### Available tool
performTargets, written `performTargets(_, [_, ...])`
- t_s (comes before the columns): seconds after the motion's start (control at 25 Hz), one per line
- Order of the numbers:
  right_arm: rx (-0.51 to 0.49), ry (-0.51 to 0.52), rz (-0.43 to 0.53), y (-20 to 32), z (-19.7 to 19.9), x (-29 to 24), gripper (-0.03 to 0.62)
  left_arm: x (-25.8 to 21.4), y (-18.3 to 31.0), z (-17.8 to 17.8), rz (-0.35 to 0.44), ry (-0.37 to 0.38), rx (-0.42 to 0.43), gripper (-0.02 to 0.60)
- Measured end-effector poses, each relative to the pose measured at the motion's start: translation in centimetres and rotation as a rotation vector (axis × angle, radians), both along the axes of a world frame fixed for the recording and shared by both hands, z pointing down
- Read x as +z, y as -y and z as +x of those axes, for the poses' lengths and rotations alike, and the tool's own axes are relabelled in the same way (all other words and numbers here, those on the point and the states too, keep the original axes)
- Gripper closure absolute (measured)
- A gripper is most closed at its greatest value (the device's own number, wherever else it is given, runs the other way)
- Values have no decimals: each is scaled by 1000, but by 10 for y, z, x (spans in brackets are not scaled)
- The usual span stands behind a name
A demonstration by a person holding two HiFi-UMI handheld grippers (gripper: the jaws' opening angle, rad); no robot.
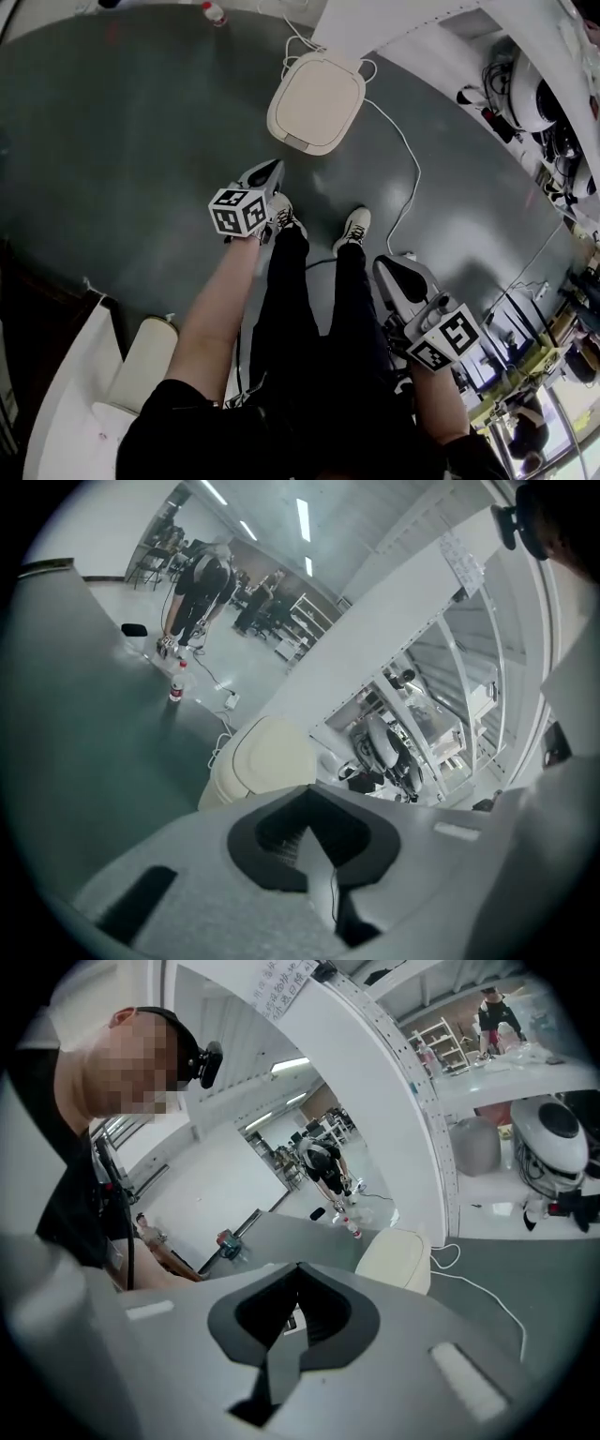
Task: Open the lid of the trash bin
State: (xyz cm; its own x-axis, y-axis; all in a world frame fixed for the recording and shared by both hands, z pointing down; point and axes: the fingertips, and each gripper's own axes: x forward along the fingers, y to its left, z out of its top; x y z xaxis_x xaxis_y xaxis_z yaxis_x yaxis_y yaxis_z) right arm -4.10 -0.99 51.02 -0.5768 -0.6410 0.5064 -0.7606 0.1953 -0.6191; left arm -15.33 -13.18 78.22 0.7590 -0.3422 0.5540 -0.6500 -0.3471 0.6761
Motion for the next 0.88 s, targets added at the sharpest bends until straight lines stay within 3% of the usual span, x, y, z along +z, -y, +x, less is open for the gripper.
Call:
performTargets(0.32, [-11,46,-55,-8,-10,58,585,80,7,8,-66,21,-35,578])
performTargets(0.6, [-9,72,-97,-18,-8,90,585,119,8,17,-110,31,-65,481])
performTargets(0.88, [-10,92,-120,-26,-7,102,585,142,10,22,-222,-42,-219,440])
